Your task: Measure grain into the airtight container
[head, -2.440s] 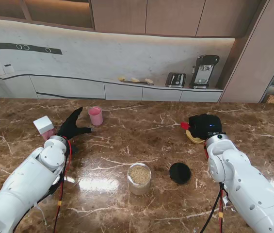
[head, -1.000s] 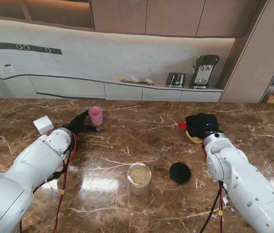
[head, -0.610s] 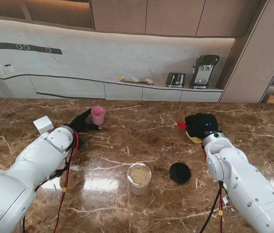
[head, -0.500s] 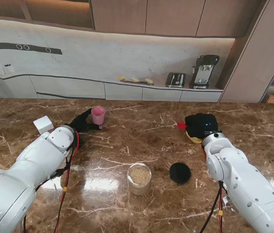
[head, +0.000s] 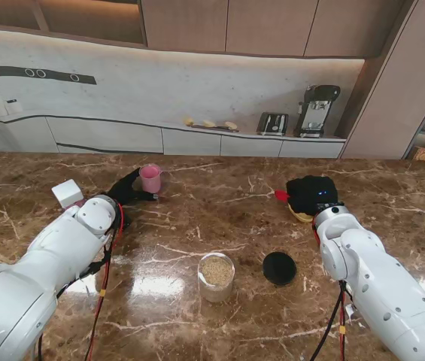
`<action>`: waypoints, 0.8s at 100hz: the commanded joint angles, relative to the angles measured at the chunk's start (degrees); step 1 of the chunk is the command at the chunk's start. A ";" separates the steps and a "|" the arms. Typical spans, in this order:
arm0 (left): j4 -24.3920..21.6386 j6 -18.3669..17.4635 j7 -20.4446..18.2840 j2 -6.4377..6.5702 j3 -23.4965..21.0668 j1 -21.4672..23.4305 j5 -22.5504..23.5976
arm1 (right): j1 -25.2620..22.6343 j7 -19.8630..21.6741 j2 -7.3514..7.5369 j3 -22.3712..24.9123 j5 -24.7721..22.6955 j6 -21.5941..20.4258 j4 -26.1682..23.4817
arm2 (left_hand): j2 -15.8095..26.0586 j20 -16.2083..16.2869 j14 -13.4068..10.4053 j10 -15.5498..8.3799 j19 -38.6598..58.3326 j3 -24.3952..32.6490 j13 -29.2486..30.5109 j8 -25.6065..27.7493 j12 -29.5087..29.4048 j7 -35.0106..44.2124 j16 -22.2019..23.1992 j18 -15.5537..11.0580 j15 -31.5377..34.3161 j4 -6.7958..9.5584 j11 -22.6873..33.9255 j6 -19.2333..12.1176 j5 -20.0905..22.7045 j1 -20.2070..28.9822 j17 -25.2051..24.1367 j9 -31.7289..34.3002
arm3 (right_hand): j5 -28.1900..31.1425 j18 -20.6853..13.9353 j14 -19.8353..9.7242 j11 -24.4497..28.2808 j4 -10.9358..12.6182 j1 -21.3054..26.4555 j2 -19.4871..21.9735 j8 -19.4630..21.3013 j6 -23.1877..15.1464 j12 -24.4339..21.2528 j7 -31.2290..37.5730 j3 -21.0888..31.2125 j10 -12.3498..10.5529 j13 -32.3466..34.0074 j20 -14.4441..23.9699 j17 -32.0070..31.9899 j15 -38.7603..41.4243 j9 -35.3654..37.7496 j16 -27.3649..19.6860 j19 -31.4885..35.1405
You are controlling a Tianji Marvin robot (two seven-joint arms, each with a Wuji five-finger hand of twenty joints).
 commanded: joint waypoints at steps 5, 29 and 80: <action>0.16 0.73 0.87 -0.35 -0.03 0.14 0.24 | -0.51 0.79 0.07 0.23 0.07 0.00 0.08 | 0.50 0.77 -1.39 -0.02 -1.74 -1.93 -2.09 -6.06 0.79 -1.05 0.59 2.96 -1.40 -0.61 -1.59 1.04 -1.57 -1.26 -0.16 -1.69 | 1.46 0.18 -1.37 1.48 0.88 2.55 0.54 1.73 -4.88 0.11 2.90 4.31 -1.11 1.18 1.60 -0.52 0.46 1.43 0.65 0.11; 0.18 1.68 1.87 -0.67 -0.48 0.02 0.14 | -0.91 1.15 0.13 0.75 -0.18 -0.14 -0.29 | 0.38 0.94 -1.63 -0.03 -1.79 -1.96 -2.11 -10.30 0.49 -1.50 0.43 3.06 -1.50 -0.58 -1.68 0.81 -1.61 -1.16 -0.17 -1.72 | 1.48 0.19 -1.31 1.48 0.87 2.55 0.50 1.73 -4.89 0.09 2.90 4.30 -1.09 1.21 1.61 -0.53 0.45 1.45 0.62 0.09; 0.19 2.70 0.78 -0.79 -0.35 -0.56 -0.17 | -1.05 1.69 0.23 0.92 -0.62 -0.19 -0.53 | -1.19 0.53 -1.62 -0.30 -2.13 -0.60 -2.08 -3.58 0.96 0.83 -0.58 3.88 -1.71 -1.04 -1.45 -4.78 -1.66 -1.71 -0.23 -1.71 | 1.49 0.18 -1.40 1.53 0.86 2.51 0.45 1.76 -4.95 0.07 2.87 4.40 -1.10 1.25 1.64 -0.53 0.44 1.46 0.58 0.06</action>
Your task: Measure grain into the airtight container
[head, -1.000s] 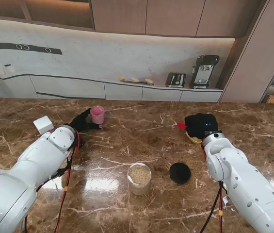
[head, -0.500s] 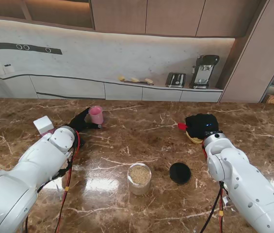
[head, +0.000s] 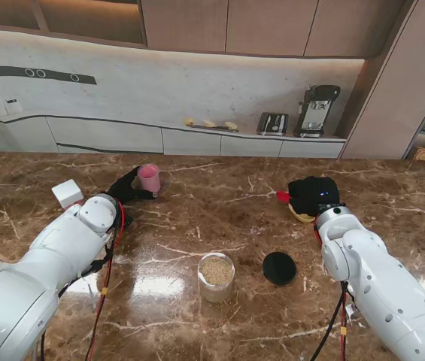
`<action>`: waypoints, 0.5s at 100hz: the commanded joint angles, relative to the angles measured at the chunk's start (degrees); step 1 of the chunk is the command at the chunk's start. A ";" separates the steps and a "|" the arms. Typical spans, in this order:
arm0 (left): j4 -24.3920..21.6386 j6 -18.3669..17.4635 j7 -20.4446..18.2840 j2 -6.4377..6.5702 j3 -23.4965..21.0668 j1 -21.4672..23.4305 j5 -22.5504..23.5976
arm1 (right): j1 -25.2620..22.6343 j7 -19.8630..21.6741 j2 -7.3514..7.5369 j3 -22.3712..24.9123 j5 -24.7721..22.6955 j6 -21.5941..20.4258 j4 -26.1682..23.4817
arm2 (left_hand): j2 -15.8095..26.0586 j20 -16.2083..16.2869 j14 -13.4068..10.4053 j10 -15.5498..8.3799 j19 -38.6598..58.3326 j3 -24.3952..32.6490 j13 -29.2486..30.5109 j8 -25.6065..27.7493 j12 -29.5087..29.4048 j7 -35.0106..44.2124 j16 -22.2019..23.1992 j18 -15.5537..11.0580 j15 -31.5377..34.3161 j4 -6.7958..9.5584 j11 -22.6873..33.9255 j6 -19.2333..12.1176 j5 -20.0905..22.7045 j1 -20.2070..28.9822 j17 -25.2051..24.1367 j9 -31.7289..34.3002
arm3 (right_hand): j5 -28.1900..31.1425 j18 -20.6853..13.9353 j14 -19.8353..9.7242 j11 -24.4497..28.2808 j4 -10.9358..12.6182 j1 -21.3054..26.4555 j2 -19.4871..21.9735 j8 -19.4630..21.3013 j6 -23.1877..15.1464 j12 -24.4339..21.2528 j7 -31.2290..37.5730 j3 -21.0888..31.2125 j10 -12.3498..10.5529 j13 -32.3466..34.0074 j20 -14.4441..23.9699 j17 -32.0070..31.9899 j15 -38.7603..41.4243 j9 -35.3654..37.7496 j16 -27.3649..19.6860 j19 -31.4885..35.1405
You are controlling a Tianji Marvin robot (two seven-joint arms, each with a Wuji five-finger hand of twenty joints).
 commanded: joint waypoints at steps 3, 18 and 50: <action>0.13 0.26 -0.38 -0.29 0.09 -0.26 -0.08 | -0.37 1.00 0.11 0.03 -0.03 0.11 -0.05 | -1.20 0.35 -1.62 -0.34 -0.82 -0.54 -2.10 4.13 0.84 0.85 -0.62 3.74 -1.72 -1.05 -1.47 -2.98 -1.65 -1.69 0.17 -1.71 | 1.48 0.18 -1.32 1.50 0.87 2.52 0.60 1.76 -4.94 0.07 2.86 4.23 -1.09 1.25 1.63 -0.50 0.48 1.46 0.58 0.06; 0.13 0.28 -1.15 -0.25 0.11 -0.36 -0.22 | -0.15 0.95 0.11 -0.18 0.02 0.11 0.14 | -1.36 0.51 -1.27 -0.37 -0.74 -0.52 -2.15 10.41 0.91 2.42 -1.13 4.25 -1.87 -1.06 -1.50 -4.51 -1.93 -1.52 0.01 -1.68 | 1.50 0.18 -1.40 1.50 0.86 2.48 0.62 1.77 -4.95 0.06 2.87 4.27 -1.12 1.24 1.63 -0.50 0.46 1.46 0.57 0.03; 0.14 1.08 -3.01 -0.52 0.30 -0.71 -0.90 | -0.19 1.13 0.14 -0.16 -0.15 0.20 0.07 | -1.65 0.58 -0.69 -0.48 -0.99 -0.53 -2.26 16.05 0.57 6.09 -2.17 6.87 -2.38 -1.20 -1.67 -5.61 -1.29 -1.75 -0.44 -1.68 | 1.59 0.17 -1.40 1.54 0.85 2.46 0.44 1.79 -5.06 0.05 2.86 4.41 -1.08 1.27 1.63 -0.50 0.48 1.50 0.56 0.01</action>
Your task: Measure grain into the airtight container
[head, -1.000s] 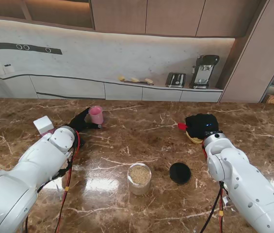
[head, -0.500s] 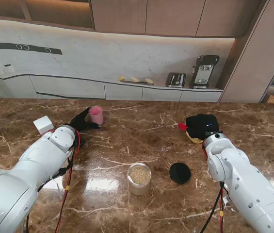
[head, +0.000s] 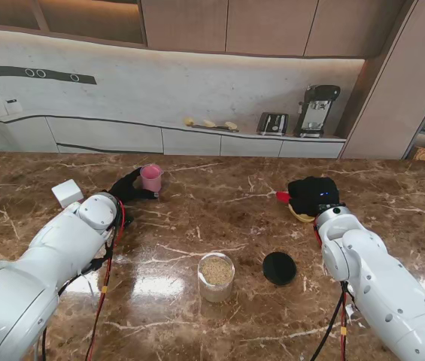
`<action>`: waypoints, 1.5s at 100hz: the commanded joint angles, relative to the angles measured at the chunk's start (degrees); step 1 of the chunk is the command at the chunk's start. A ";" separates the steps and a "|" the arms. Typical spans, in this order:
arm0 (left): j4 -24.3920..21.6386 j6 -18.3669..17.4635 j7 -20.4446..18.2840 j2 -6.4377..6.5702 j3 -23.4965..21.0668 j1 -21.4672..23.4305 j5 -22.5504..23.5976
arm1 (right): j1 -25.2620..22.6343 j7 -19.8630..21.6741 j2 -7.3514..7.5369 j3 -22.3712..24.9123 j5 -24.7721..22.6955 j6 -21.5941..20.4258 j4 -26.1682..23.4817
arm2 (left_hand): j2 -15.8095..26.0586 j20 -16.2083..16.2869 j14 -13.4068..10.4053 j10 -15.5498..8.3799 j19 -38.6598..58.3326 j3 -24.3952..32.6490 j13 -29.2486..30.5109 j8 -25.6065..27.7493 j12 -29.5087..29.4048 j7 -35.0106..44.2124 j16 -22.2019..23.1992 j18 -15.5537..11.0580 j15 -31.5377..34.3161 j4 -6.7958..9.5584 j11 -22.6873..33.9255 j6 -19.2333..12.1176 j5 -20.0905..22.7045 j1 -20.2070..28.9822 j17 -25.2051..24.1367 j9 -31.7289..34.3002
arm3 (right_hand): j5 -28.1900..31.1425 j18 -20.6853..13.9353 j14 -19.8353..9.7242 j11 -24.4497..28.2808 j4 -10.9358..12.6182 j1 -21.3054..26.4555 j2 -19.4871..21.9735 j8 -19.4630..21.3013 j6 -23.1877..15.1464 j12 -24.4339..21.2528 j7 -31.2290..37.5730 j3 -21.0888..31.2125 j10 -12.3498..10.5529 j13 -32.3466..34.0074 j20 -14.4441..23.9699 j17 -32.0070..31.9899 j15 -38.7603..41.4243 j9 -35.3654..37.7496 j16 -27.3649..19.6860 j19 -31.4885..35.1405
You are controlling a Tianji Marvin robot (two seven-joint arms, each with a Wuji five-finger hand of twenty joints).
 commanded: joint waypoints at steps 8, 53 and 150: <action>0.13 0.74 -0.41 -0.64 0.35 -0.15 -0.19 | -0.29 0.99 0.07 0.14 -0.14 0.21 -0.03 | -1.58 0.88 -0.51 -0.42 1.93 -0.50 -1.66 1.88 0.46 2.63 -1.15 6.63 -1.72 -1.20 -1.65 -2.15 -1.40 -1.79 1.29 -1.68 | 1.60 0.17 -1.38 1.55 0.85 2.46 0.47 1.78 -5.11 0.05 2.84 4.40 -1.09 1.27 1.63 -0.49 0.49 1.53 0.55 0.00; 0.14 2.70 1.74 -1.68 -0.60 0.26 -0.91 | -0.60 0.95 0.11 0.81 -0.37 0.00 -0.19 | 4.17 2.21 -0.09 0.01 2.37 -4.74 -1.70 10.98 1.01 15.60 -0.29 7.80 -1.32 0.73 -1.47 -4.98 -1.57 1.43 0.98 -1.70 | 1.71 0.13 -1.38 1.49 0.82 2.37 0.33 1.69 -5.23 -0.02 2.75 4.55 -1.11 1.27 1.58 -0.52 0.50 1.54 0.54 -0.14; 0.15 4.49 4.89 -2.61 -2.06 0.63 -1.42 | -1.37 1.29 0.06 1.49 -0.13 0.13 -0.77 | 15.78 4.55 -0.37 -1.23 3.78 -3.86 -0.90 14.48 3.02 29.24 5.61 8.55 1.85 2.54 2.79 -9.03 4.14 2.97 0.67 0.26 | 1.76 0.12 -1.38 1.47 0.80 2.32 0.29 1.62 -5.20 -0.07 2.70 4.58 -1.06 1.25 1.56 -0.52 0.48 1.58 0.53 -0.17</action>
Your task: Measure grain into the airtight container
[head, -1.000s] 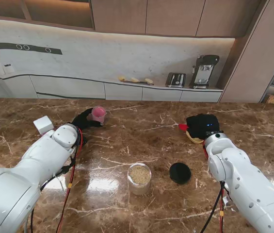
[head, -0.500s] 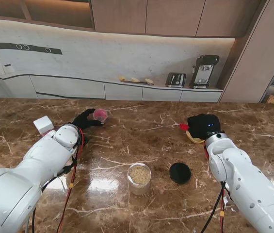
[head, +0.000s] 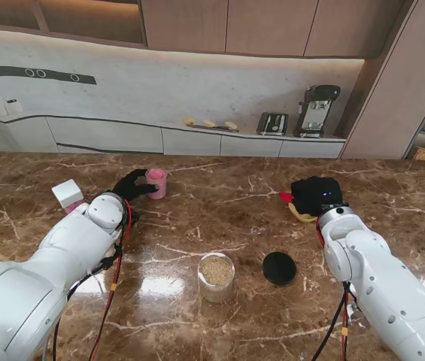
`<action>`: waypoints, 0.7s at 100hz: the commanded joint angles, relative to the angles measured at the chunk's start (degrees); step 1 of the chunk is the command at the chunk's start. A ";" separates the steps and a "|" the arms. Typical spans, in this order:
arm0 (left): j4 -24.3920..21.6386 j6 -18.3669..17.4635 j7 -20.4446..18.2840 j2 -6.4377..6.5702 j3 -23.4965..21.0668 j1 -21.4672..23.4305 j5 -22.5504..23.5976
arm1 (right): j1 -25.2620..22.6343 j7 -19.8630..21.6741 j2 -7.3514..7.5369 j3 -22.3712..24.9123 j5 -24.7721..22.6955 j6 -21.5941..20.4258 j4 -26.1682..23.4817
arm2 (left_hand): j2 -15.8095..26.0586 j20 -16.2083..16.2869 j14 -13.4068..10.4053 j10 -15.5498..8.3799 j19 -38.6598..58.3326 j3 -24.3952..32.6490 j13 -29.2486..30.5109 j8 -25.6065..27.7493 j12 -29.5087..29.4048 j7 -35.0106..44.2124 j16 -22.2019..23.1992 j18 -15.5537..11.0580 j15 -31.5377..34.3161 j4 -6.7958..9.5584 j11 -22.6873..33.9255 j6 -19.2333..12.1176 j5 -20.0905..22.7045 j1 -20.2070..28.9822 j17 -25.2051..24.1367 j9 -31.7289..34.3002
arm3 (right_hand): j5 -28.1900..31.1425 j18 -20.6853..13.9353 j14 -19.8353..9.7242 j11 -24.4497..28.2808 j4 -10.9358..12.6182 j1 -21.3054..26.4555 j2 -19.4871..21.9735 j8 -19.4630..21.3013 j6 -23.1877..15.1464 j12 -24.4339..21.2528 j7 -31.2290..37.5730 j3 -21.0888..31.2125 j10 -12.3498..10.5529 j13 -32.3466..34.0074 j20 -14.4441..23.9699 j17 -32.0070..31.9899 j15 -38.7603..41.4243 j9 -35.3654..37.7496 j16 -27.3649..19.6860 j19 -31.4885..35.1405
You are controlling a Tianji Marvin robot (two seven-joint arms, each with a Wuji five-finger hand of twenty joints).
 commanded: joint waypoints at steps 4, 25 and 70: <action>0.34 0.78 0.19 -0.42 -0.16 0.21 -0.20 | -0.56 0.93 0.02 0.13 0.17 0.21 -0.07 | 2.98 2.78 -0.41 -1.24 4.62 -0.62 -0.85 0.21 0.84 1.37 1.03 8.91 1.97 1.00 0.99 -1.48 1.27 0.47 1.62 0.26 | 1.71 0.14 -1.33 1.45 0.80 2.33 0.39 1.60 -5.24 -0.07 2.66 4.53 -1.04 1.25 1.56 -0.49 0.48 1.58 0.53 -0.15; 0.34 1.21 0.56 -0.56 -0.55 0.16 -0.36 | -0.56 0.76 -0.01 0.13 0.33 0.16 0.03 | 2.48 3.61 -0.74 -1.11 4.90 -2.84 -1.10 -0.70 0.64 0.75 1.46 8.94 1.91 1.07 0.80 1.62 1.34 -0.57 1.47 0.00 | 1.76 0.14 -1.33 1.45 0.80 2.32 0.36 1.61 -5.21 -0.07 2.69 4.55 -1.10 1.25 1.55 -0.49 0.48 1.58 0.52 -0.15; 0.34 -0.29 -3.55 0.14 1.09 0.39 -0.29 | -1.00 0.34 -0.05 0.53 0.38 0.37 0.04 | -8.52 0.49 0.11 -0.55 2.27 -2.63 -1.66 -19.32 -0.74 -13.58 -1.27 9.57 -0.84 -0.09 -1.59 2.02 3.10 0.42 1.87 -0.90 | 1.82 0.14 -1.34 1.49 0.77 2.23 0.27 1.62 -5.23 -0.07 2.71 4.73 -1.04 1.32 1.55 -0.49 0.42 1.74 0.48 -0.15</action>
